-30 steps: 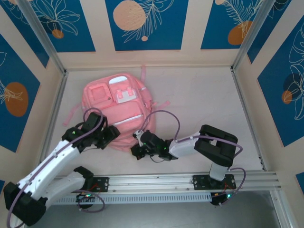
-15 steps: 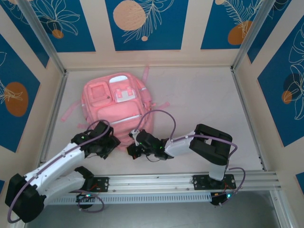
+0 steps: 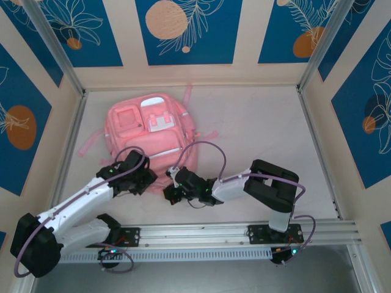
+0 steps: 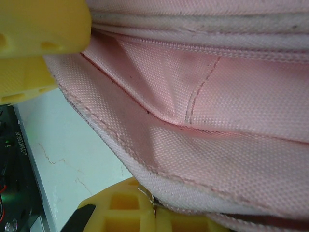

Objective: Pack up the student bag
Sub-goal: Zip the student bag at the center of the table.

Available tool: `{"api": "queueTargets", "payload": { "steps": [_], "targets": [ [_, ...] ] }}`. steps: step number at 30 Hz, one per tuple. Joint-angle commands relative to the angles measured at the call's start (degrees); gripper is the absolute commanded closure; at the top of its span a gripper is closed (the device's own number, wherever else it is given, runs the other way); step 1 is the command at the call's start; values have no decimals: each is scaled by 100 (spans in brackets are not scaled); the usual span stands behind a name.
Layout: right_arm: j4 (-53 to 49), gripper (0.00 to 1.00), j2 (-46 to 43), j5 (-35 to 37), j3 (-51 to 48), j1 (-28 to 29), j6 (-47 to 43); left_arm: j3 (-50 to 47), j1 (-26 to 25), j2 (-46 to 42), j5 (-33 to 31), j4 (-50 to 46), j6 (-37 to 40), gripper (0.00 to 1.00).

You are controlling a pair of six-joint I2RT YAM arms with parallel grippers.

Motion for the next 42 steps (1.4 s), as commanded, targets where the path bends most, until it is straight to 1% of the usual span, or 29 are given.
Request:
{"api": "queueTargets", "payload": {
  "steps": [1, 4, 7, 8, 9, 18, 26, 33, 42],
  "targets": [
    [-348, 100, -82, 154, -46, 15, 23, -115, 25, -72, -191, 25, 54, 65],
    [-545, 100, -169, 280, -62, 10, -59, -118, 99, -113, -448, -283, 101, 77],
    [-610, 100, -269, 332, -142, 11, -125, -105, 230, -193, -667, -544, 126, 95],
    [-641, 100, -299, 341, -168, 1, -134, -112, 280, -218, -681, -573, 159, 99],
    [-677, 100, -328, 350, -178, -8, -142, -109, 311, -238, -689, -602, 187, 100],
    [-1167, 100, -655, 438, -361, -189, -328, -86, 628, -367, -678, -838, 493, 100],
    [-1409, 100, -998, 156, -645, -512, -472, -115, 839, -482, -593, -923, 694, 100],
    [-1684, 100, -1194, -97, -821, -849, -602, -65, 917, -624, -606, -1050, 811, 100],
    [-1687, 100, -1472, -57, -1123, -1257, -697, -64, 958, -763, -620, -1163, 904, 100]
  ]
}}
